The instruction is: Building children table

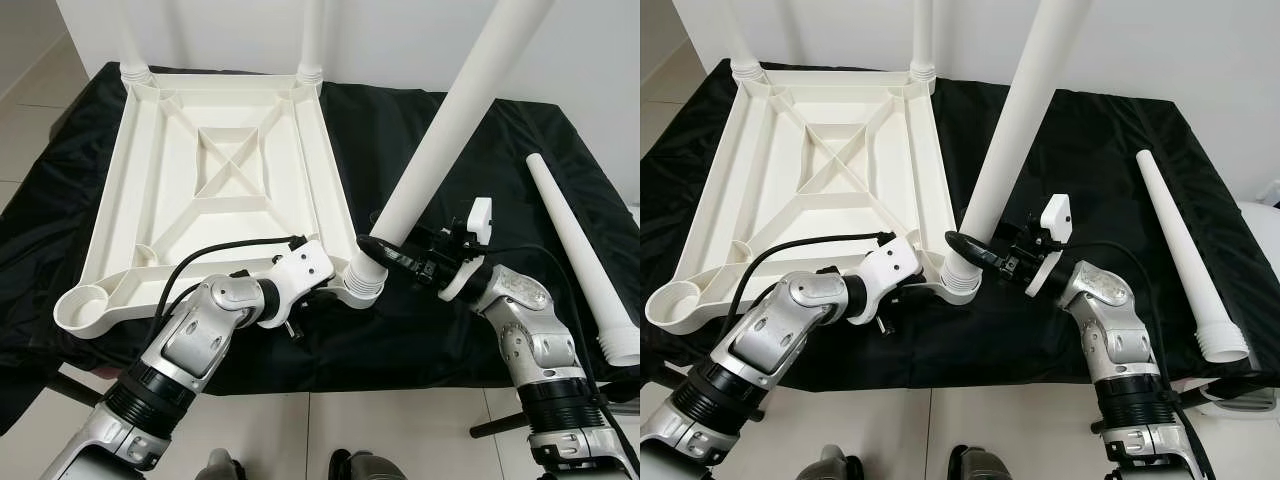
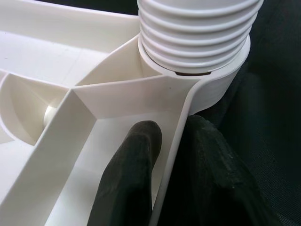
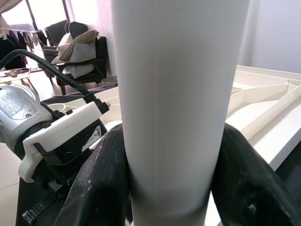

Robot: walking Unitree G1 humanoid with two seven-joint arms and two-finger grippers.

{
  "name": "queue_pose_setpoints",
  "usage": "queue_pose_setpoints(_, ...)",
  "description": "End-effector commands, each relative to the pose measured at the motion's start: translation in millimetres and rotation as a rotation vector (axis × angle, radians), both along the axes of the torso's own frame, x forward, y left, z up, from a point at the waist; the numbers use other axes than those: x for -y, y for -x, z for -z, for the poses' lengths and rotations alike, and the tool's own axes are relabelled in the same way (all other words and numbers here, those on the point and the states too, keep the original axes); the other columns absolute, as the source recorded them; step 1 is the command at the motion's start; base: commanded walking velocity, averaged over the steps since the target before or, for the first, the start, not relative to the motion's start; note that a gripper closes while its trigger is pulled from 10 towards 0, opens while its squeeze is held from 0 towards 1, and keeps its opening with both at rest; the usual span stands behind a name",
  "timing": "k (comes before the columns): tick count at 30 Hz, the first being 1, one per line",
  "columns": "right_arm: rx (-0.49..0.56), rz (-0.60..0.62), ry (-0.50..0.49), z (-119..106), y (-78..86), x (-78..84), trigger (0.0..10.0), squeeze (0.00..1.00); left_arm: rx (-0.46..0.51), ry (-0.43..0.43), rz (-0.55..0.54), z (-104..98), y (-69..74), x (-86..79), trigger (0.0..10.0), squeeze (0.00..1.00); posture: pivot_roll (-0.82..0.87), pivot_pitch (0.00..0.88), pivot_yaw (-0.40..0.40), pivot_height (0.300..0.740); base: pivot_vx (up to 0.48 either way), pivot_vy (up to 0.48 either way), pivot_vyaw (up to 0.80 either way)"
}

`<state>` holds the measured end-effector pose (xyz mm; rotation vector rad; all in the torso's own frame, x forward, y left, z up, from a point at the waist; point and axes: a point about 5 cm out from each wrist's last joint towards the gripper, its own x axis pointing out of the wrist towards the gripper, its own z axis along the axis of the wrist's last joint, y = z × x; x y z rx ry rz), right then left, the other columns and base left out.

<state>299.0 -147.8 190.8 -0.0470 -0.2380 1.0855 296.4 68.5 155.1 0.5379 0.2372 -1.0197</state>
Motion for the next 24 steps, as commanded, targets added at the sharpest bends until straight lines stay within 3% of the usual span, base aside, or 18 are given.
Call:
queue_pose_setpoints(1, -0.101, -0.024, 0.054, 25, 3.2, -10.1, 10.0, 0.0, 0.008, 0.001, 0.042, -2, 6.3, 6.5, 10.0, 0.0, -0.04, 0.128, -0.051, 0.74, 0.0, 0.0, 0.0)
queue_pose_setpoints(24, -0.104, 0.03, 0.066, 39, 0.4, -24.0, 10.0, 0.0, 0.008, 0.022, 0.025, -8, 9.7, 6.2, 10.0, 0.0, -0.04, 0.147, -0.047, 0.74, 0.0, 0.0, 0.0)
